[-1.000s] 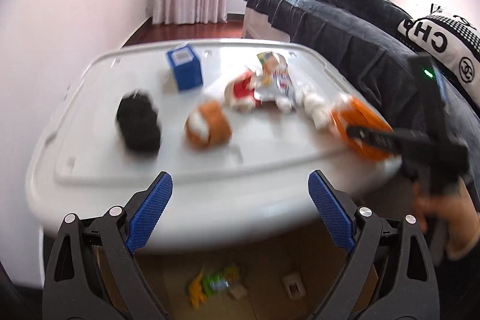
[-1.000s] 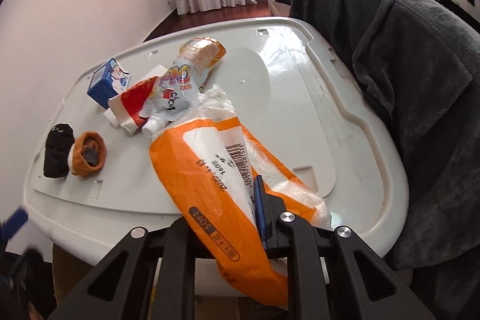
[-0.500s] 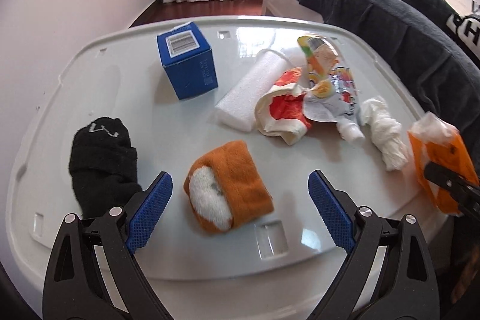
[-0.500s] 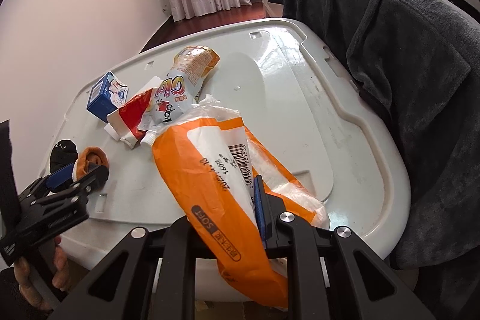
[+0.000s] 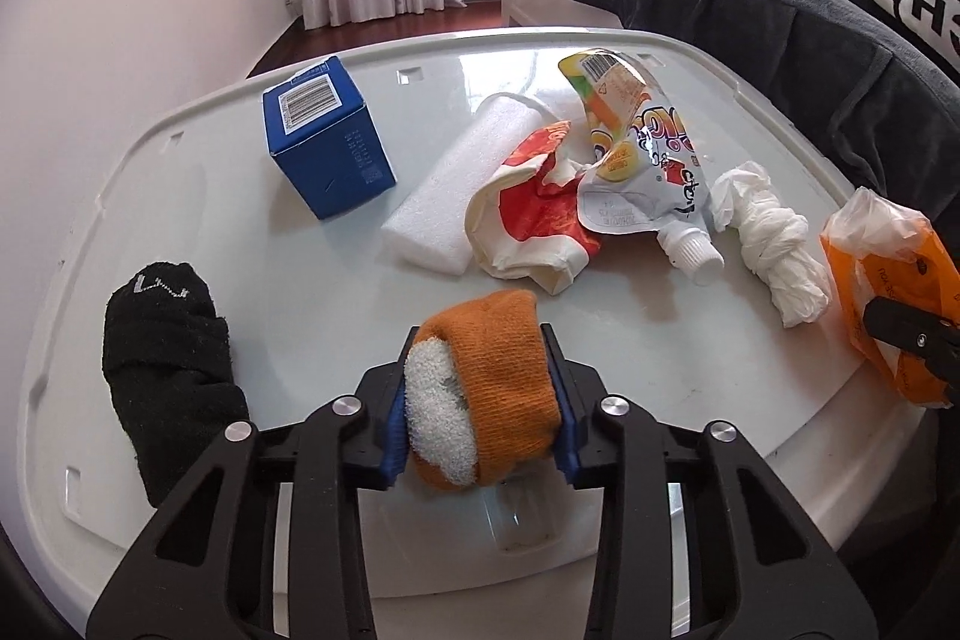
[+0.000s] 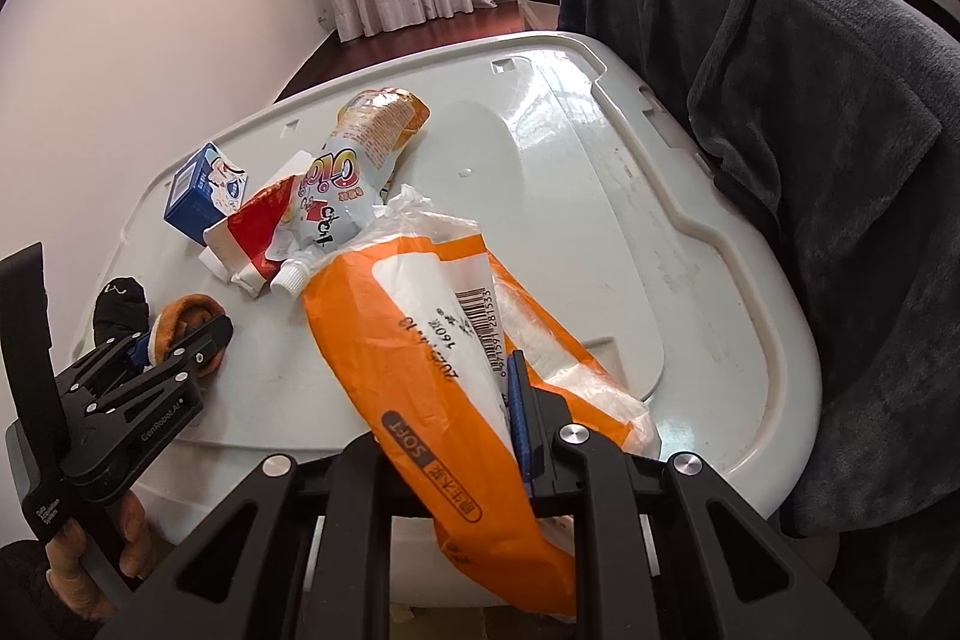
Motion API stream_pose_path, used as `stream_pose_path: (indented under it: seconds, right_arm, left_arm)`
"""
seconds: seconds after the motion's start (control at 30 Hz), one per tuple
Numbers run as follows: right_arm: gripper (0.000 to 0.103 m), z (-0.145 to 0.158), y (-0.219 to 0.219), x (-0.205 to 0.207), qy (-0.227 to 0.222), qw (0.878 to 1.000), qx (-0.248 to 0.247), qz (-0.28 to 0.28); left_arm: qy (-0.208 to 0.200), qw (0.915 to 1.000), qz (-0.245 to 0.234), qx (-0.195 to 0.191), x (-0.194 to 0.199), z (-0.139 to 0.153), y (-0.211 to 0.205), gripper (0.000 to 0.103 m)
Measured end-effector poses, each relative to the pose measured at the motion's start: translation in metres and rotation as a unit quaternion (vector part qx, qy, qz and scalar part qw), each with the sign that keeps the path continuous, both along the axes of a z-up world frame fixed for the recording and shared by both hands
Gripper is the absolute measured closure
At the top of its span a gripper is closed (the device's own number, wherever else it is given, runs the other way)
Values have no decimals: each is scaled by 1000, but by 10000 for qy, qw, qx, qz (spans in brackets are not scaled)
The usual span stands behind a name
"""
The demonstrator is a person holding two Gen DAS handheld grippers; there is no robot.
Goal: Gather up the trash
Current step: 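Grasp the orange sock with the left gripper while the right holds the bag, then carry the orange sock and bread bag over the box and open both grippers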
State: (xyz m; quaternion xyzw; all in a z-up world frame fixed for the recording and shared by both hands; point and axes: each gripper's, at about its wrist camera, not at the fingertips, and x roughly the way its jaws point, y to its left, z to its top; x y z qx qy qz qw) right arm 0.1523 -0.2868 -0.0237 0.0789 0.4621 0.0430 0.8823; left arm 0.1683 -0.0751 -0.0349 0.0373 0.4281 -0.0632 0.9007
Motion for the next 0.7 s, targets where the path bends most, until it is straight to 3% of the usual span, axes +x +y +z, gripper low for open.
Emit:
stream_pose_path:
  seconds: [0.27,0.4,0.7]
  right_arm:
    - [86,3,-3,-1,-51,10000,72,-35]
    - [86,10,-4,-4,-189,9998,116,-22]
    - [86,35,-4,-30,-788,9967,176,66]
  left_arm:
    - [-128,9990,185,396,-2,2,-10,74]
    - [1,9991,373,188,-13,7,-2,75]
    - [-119,9987,471,167,-54,32,8,75]
